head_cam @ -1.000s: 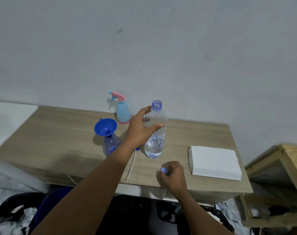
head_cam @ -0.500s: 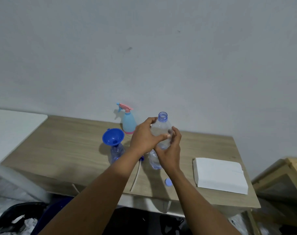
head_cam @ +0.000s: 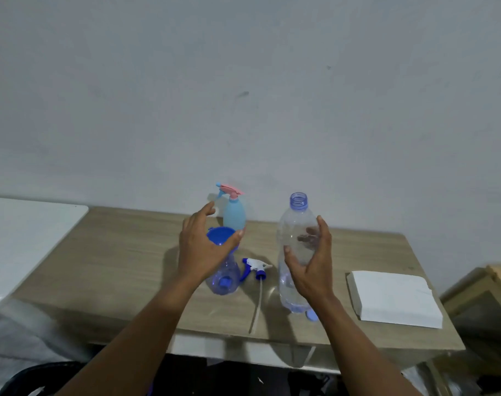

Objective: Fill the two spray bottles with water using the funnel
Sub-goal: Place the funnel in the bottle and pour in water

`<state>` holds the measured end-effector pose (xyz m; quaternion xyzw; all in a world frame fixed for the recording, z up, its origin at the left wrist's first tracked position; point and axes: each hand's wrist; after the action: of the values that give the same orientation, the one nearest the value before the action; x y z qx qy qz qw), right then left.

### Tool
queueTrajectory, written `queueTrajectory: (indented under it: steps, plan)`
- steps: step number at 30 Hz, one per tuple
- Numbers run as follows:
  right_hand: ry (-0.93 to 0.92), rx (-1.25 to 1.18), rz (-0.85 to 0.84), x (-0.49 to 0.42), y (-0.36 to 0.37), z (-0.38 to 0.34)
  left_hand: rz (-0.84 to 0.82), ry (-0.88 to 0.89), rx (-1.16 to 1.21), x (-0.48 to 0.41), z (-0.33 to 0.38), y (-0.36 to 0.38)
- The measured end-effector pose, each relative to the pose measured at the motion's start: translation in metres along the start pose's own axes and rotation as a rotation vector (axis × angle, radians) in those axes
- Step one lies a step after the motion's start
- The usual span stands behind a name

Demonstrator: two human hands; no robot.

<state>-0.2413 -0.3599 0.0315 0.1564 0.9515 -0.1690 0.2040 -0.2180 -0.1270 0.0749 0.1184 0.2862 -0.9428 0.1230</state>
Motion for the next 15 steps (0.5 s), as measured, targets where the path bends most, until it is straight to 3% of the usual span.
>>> queueTrajectory:
  steps: [9,15]
  plan:
    - [-0.016,0.080,0.022,0.006,0.025,-0.036,-0.158,-0.091,-0.045,0.006,-0.071,-0.006]
    - [0.024,0.190,-0.070,0.011,0.033,-0.046,-0.265,-0.112,0.096,-0.001,-0.085,0.000]
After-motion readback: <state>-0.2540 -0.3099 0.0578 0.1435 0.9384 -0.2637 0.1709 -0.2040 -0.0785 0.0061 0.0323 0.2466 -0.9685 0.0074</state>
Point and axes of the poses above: each hand's wrist, its own x-axis away from the middle knuckle, its own y-axis out of the palm, z = x × y, and after that the axes turned 1 degree about -z, right-handed
